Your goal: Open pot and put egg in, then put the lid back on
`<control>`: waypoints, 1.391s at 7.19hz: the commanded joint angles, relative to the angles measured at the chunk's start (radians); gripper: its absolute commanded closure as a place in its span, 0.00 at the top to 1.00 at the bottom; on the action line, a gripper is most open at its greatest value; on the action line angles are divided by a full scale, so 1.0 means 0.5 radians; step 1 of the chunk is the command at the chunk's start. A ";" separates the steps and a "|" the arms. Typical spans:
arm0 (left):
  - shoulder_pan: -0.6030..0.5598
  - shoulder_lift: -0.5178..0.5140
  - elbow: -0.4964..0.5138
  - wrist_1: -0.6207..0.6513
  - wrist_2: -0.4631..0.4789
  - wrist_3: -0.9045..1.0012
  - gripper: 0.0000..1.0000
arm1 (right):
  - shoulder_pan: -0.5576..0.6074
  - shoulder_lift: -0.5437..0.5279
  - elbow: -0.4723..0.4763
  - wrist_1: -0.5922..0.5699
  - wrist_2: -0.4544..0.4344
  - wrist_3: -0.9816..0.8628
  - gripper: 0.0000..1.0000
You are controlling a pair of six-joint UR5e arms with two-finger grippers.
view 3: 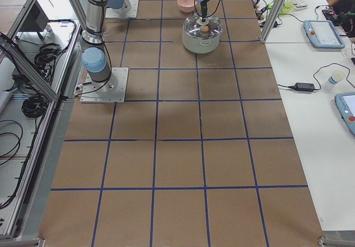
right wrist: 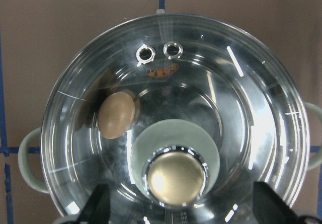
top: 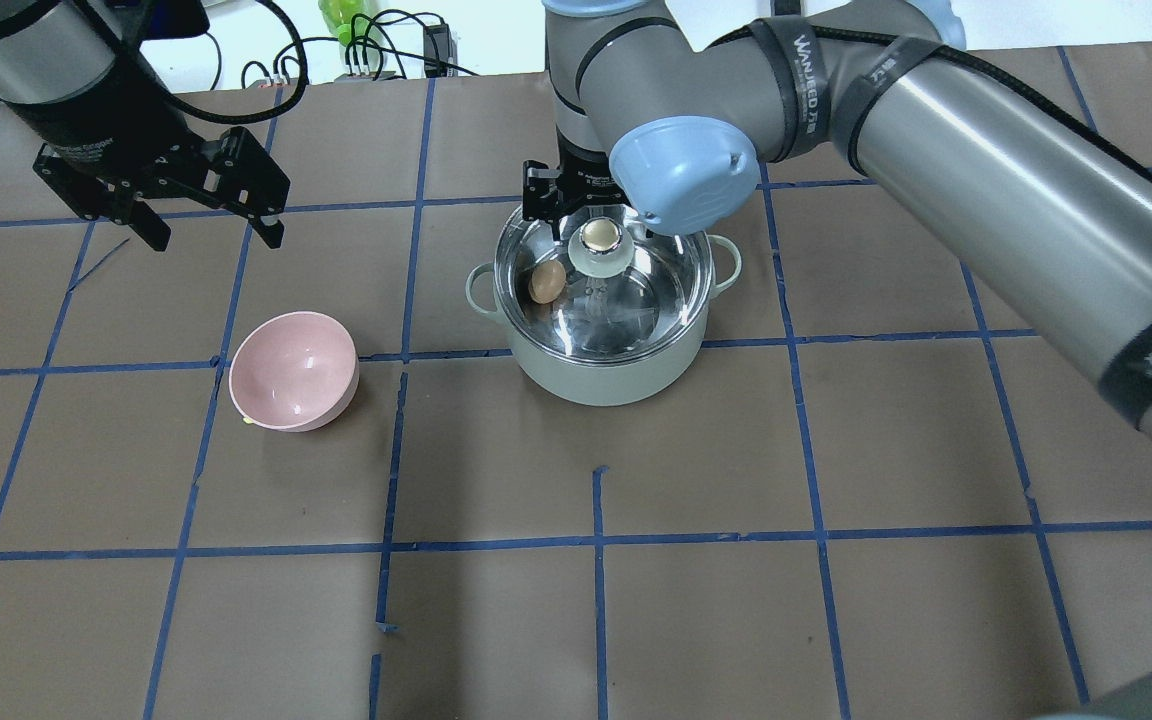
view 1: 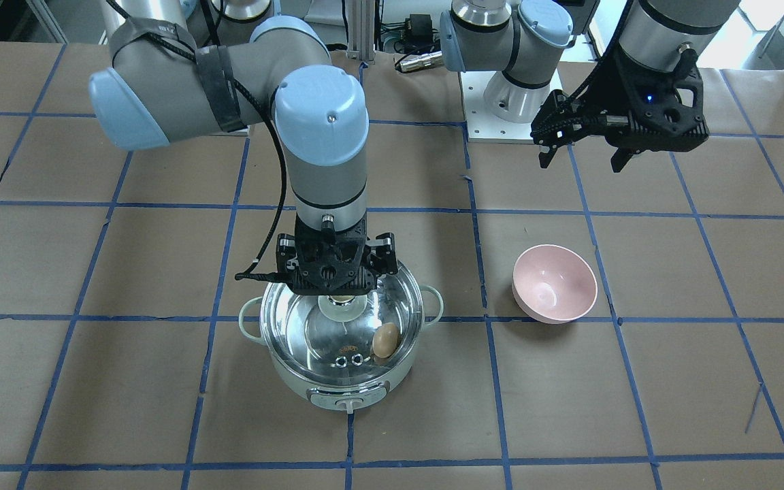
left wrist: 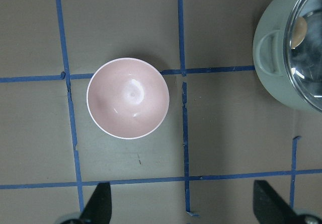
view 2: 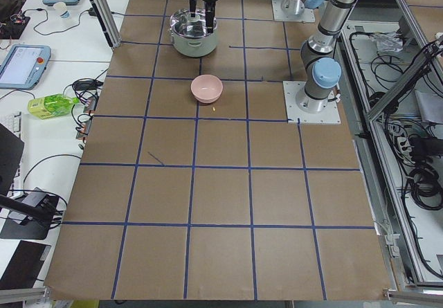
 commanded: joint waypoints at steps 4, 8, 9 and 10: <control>-0.003 0.000 0.000 0.000 0.001 -0.003 1.00 | -0.335 -0.590 0.130 0.521 -0.010 -0.261 0.97; -0.003 0.000 -0.003 0.000 0.010 -0.003 1.00 | -0.536 -0.827 0.374 0.457 0.060 -0.560 0.98; -0.016 0.000 -0.006 -0.003 0.004 -0.003 1.00 | -0.536 -0.831 0.377 0.457 0.064 -0.554 0.99; -0.013 0.000 -0.006 0.000 0.004 -0.003 1.00 | -0.533 -0.831 0.377 0.457 0.061 -0.557 0.99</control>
